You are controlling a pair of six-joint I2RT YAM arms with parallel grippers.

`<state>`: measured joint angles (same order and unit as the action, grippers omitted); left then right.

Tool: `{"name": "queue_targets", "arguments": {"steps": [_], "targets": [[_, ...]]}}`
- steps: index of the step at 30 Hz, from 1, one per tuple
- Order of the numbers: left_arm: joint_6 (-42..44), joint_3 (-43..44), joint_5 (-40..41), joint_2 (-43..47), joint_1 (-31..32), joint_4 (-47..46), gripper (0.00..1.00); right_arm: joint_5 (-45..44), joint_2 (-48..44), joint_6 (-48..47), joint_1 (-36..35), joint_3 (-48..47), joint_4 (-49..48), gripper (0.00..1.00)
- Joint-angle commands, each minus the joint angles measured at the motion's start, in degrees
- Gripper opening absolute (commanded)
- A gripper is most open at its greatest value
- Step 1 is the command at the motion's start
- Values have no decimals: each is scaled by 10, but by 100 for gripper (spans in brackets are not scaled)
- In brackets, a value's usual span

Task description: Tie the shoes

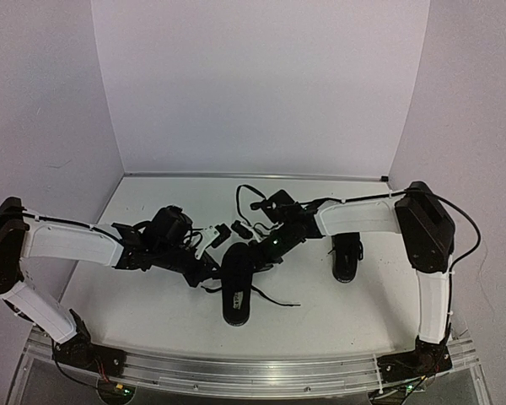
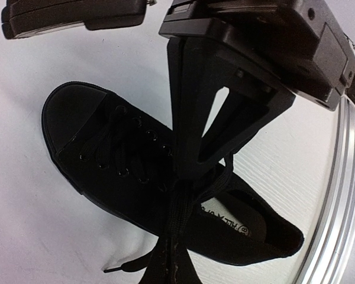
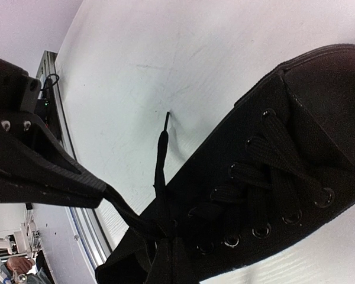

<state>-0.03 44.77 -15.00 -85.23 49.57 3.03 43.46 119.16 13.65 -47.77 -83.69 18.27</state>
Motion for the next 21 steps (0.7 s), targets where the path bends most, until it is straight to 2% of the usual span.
{"name": "queue_targets", "arguments": {"steps": [1, 21], "targets": [[-1, 5, -13, -5, -5, 4, 0, -15, -42, 2, -1, 13, 0, 0], [2, -1, -5, 0, -9, 13, 0, -1, -86, 52, 19, 85, -81, 0]]}}
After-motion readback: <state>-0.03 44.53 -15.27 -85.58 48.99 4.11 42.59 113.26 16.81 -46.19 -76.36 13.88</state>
